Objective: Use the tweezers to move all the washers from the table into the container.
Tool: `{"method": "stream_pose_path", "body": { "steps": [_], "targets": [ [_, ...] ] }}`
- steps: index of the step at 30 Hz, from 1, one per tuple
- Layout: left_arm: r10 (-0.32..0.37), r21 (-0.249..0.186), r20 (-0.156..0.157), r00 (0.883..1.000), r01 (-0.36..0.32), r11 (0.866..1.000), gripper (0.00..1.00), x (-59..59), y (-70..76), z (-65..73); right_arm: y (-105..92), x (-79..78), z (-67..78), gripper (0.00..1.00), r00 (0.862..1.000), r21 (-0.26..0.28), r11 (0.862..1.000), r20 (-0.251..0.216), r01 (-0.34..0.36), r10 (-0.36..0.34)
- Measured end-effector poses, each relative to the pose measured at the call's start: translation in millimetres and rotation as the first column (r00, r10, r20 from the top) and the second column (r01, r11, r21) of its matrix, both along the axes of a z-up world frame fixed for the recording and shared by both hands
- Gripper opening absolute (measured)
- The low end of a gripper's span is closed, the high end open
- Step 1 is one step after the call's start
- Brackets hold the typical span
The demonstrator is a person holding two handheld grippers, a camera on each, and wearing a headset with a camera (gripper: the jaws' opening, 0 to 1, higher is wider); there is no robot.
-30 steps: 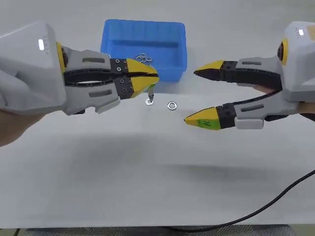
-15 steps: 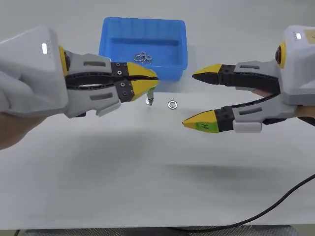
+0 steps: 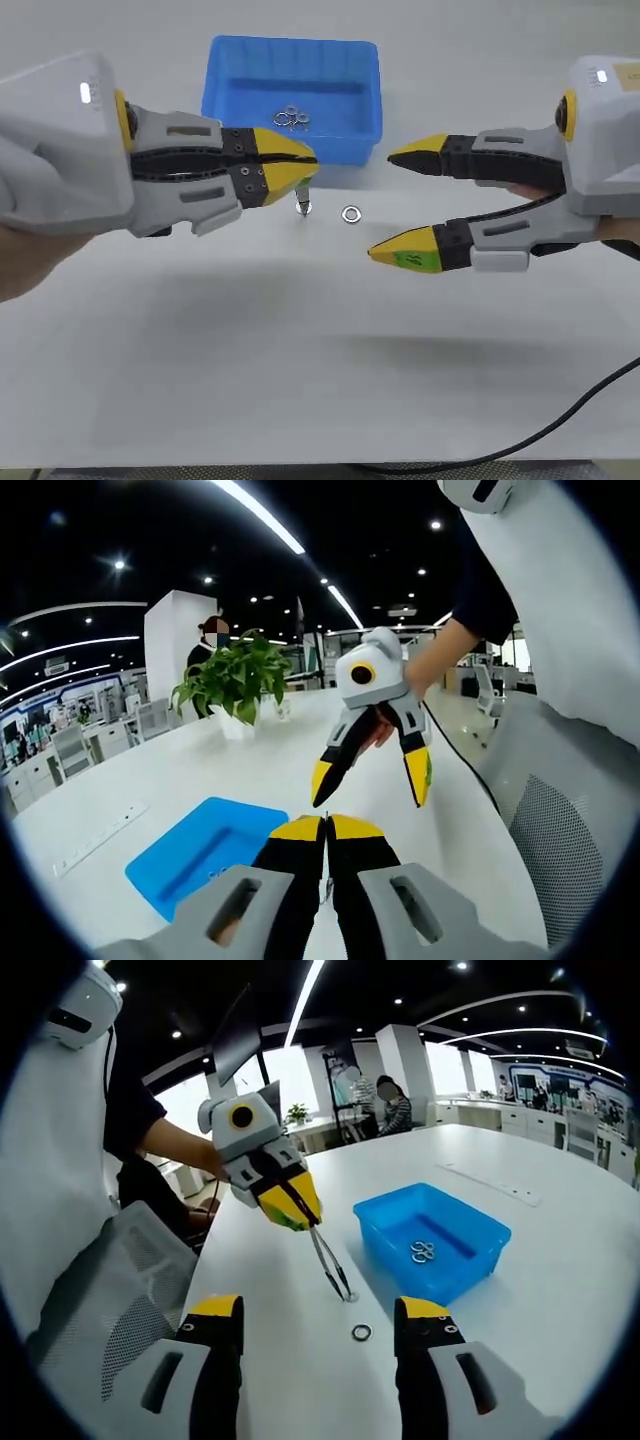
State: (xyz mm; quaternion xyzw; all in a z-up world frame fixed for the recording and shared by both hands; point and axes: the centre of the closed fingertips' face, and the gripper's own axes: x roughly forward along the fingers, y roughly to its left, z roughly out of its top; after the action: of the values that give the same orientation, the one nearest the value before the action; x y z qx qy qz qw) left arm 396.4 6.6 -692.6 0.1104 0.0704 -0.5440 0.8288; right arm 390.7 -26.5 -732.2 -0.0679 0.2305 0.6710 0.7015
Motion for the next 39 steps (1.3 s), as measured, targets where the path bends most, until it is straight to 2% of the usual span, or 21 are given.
{"method": "stream_pose_path", "body": {
  "steps": [3, 4, 9, 14, 16, 20, 29, 37, 39],
  "targets": [
    [-0.016, 0.001, -0.011, 1.000, 0.016, 1.000, 0.04, 0.3, -0.9, 0.0, 3.8, 0.4, -1.8, 0.61, 1.000, -0.002, 1.000, -0.001, -0.007, 0.007],
    [-0.022, -0.004, -0.029, 0.999, 0.022, 1.000, 0.04, 1.0, -1.0, 0.0, 6.7, 0.8, -2.2, 0.61, 1.000, -0.001, 1.000, -0.002, -0.011, 0.011],
    [-0.041, -0.006, -0.054, 0.998, 0.041, 0.999, 0.04, 5.1, -0.5, 0.2, 23.4, 1.9, -4.4, 0.59, 0.999, -0.007, 0.999, 0.015, -0.051, 0.051],
    [-0.067, -0.002, -0.075, 0.995, 0.067, 0.998, 0.04, 2.6, -3.0, -0.4, 40.9, 5.6, -8.7, 0.55, 0.996, -0.011, 0.997, 0.024, -0.081, 0.082],
    [-0.069, -0.003, -0.079, 0.994, 0.069, 0.998, 0.04, 1.7, -3.0, -0.5, 44.9, 6.1, -10.2, 0.52, 0.996, -0.014, 0.996, 0.027, -0.090, 0.090],
    [-0.069, -0.006, -0.084, 0.994, 0.068, 0.998, 0.04, 1.2, -2.8, -0.7, 53.6, 3.3, -16.8, 0.39, 0.990, -0.038, 0.990, 0.034, -0.134, 0.135],
    [-0.073, -0.008, -0.094, 0.993, 0.072, 0.997, 0.04, 2.2, -7.3, -1.3, 73.2, -4.8, -23.4, 0.26, 0.974, -0.071, 0.975, 0.065, -0.213, 0.217],
    [-0.087, -0.003, -0.096, 0.992, 0.087, 0.996, 0.05, 1.2, -10.4, -2.8, 75.9, -1.2, -26.4, 0.13, 0.963, -0.097, 0.968, 0.115, -0.232, 0.243],
    [-0.085, -0.002, -0.095, 0.992, 0.085, 0.996, 0.05, 2.2, -10.2, -3.1, 76.1, -1.8, -26.6, 0.13, 0.959, -0.101, 0.965, 0.122, -0.244, 0.255]
  ]
}}
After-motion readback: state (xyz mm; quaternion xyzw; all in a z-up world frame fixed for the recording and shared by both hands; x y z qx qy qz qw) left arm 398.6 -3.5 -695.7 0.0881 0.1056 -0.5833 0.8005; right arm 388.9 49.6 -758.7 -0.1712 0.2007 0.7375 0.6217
